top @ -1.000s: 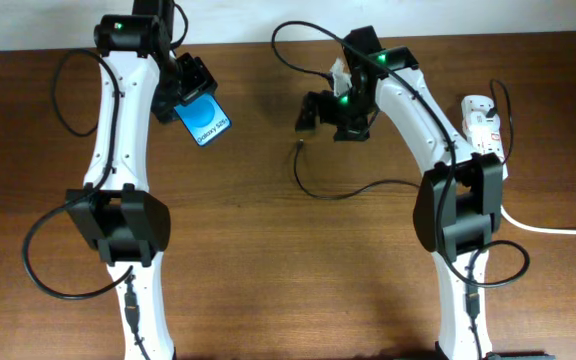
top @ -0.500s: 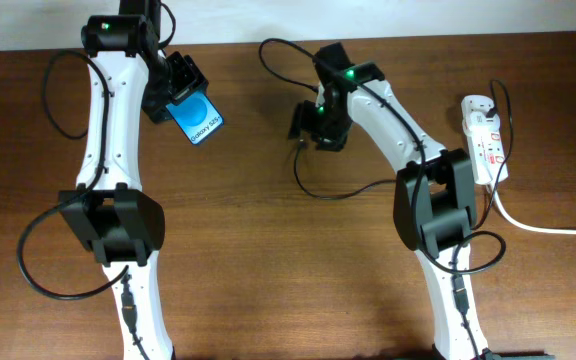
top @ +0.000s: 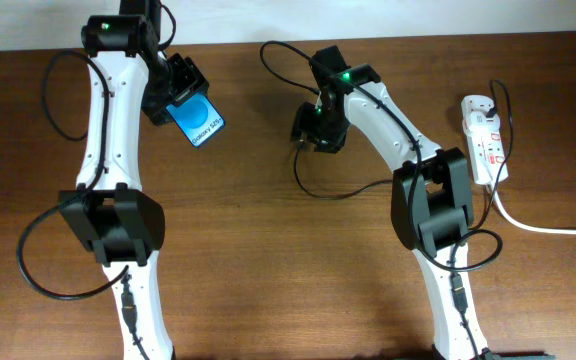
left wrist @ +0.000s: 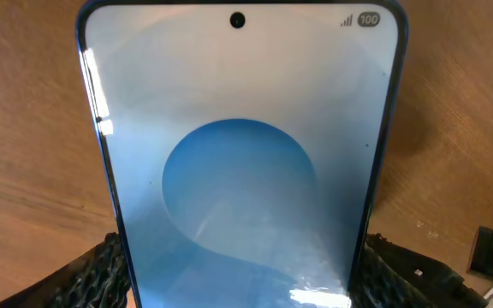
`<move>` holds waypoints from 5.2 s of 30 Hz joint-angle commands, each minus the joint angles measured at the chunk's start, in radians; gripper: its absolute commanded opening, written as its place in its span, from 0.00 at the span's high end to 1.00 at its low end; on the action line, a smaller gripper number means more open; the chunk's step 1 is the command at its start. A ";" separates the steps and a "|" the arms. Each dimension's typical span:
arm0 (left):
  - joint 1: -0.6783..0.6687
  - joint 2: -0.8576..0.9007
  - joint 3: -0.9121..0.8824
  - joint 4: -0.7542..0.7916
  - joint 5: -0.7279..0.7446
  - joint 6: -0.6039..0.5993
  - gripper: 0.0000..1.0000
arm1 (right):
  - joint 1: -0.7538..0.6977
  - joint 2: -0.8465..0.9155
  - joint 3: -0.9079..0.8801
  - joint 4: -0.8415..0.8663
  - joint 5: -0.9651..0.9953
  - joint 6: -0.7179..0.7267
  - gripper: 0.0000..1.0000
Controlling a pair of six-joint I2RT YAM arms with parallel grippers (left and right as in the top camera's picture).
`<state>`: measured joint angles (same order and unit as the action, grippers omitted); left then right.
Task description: Plug charger to phone and switch on socket
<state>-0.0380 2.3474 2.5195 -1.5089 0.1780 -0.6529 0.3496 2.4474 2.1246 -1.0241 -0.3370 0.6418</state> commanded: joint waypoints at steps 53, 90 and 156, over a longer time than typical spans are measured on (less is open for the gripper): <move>-0.005 -0.002 -0.144 0.000 0.748 -0.357 1.00 | 0.266 -0.275 0.090 0.102 0.222 -0.101 0.58; -0.005 -0.002 -0.144 0.088 0.877 0.528 0.00 | -0.144 -0.576 0.060 -0.088 -0.112 -0.219 0.96; -0.056 -0.002 -0.144 0.709 1.000 -0.224 0.66 | 0.142 -0.673 -0.851 1.376 0.164 1.184 0.96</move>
<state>-0.1001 2.3497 2.3707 -0.8425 1.1923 -0.8463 0.4599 1.8030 1.2659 0.3847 -0.1429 1.8359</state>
